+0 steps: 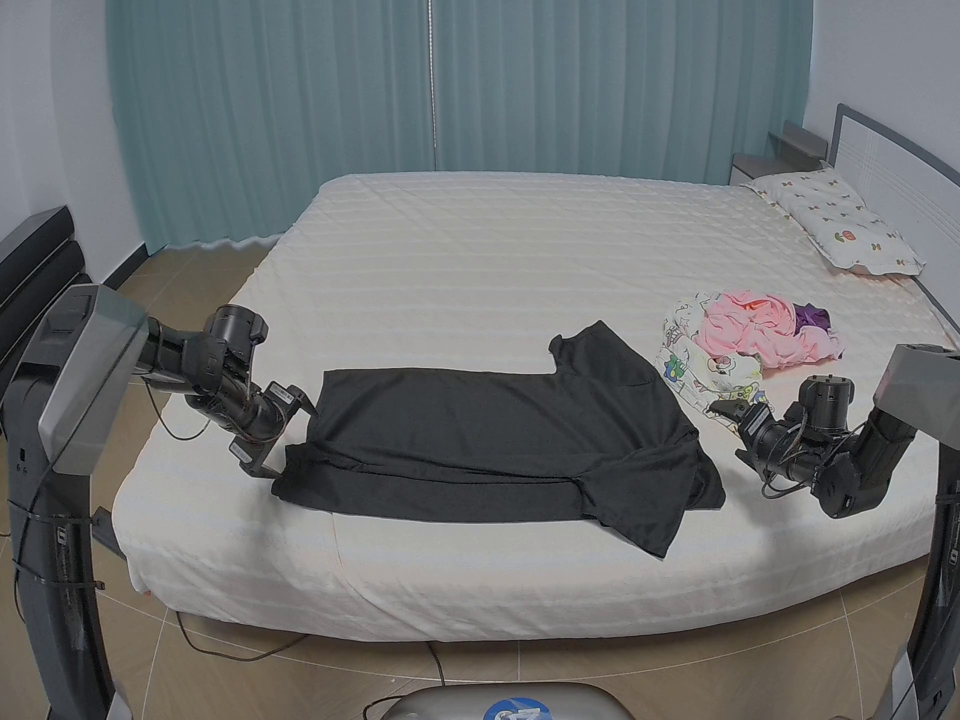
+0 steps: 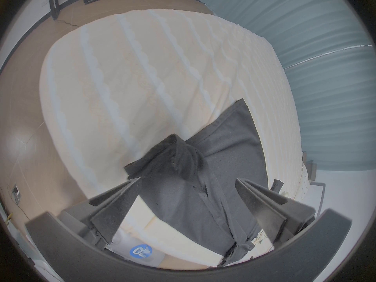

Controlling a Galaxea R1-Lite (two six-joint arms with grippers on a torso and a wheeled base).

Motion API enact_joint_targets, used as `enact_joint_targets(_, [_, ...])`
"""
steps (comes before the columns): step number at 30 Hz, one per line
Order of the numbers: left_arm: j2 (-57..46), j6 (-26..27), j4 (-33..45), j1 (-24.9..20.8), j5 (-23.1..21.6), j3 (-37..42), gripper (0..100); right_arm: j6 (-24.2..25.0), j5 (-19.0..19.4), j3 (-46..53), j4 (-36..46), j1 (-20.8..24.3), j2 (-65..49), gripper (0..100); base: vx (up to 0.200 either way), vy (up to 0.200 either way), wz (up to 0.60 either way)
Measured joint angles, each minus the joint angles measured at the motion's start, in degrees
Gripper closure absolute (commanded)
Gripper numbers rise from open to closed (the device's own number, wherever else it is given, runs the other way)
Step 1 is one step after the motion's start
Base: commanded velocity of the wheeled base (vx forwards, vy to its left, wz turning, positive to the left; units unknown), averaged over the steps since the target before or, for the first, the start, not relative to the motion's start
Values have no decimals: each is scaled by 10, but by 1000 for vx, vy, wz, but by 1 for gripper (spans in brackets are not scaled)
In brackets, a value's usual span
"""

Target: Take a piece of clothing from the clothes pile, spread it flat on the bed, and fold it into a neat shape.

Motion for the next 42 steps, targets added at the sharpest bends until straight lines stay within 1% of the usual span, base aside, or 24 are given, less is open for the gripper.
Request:
enact_joint_targets(3, [-25, -5, -2, 10, -11, 37, 0, 42, -1, 28, -6, 0, -21, 0, 0, 0, 0])
enact_joint_targets(5, [-38, -9, -5, 13, -16, 59, 0, 57, -1, 40, -18, 0, -29, 0, 0, 0, 0])
enact_joint_targets(8, [-54, -16, -20, 14, -26, 92, 0, 64, 0, 53, -35, 1, -35, 0, 0, 0, 0])
enact_joint_targets(10, [-64, -21, -52, 12, -32, 116, 0, 67, 0, 60, -43, 4, -37, 0, 0, 0, 0])
enact_joint_targets(14, [-79, -24, -85, 8, -44, 155, 0, 71, 0, 70, -48, 15, -37, 0, 200, 0, 0])
enact_joint_targets(17, [-88, -24, -89, 5, -57, 173, 0, 68, -3, 81, -52, 28, -37, 0, 200, 0, 0])
enact_joint_targets(21, [-92, -24, -90, 4, -60, 179, 0, 66, -5, 92, -68, 35, -37, 0, 200, 0, 0])
enact_joint_targets(25, [-94, -24, -90, 4, -60, 181, 0, 59, -5, 109, -93, 36, -37, 0, 200, 0, 0])
enact_joint_targets(33, [-94, -20, -89, 2, -56, 185, 0, 54, -5, 118, -97, 37, -36, 0, 0, 0, 0])
enact_joint_targets(37, [-91, -7, -92, -8, -43, 190, 0, 54, -5, 119, -97, 38, -36, 0, 0, 0, 0])
enact_joint_targets(42, [-82, -4, -116, -19, -6, 191, 0, 53, -5, 119, -97, 38, -36, 0, 0, 0, 0])
